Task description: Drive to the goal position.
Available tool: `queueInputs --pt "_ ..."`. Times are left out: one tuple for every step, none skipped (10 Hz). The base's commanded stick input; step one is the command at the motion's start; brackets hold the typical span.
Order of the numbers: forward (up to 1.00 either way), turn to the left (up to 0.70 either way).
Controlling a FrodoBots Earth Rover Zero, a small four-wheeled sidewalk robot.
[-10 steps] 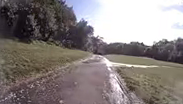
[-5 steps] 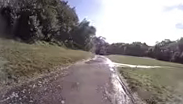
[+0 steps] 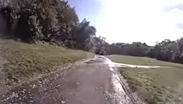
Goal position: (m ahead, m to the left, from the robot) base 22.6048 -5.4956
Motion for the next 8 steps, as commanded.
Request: queueInputs --pt "0.00 0.70" --pt "0.00 0.31" --pt "0.00 0.00" --pt "0.00 0.00" --pt "0.00 0.00" --pt "0.00 0.00" --pt "0.00 0.00" --pt "0.00 0.00"
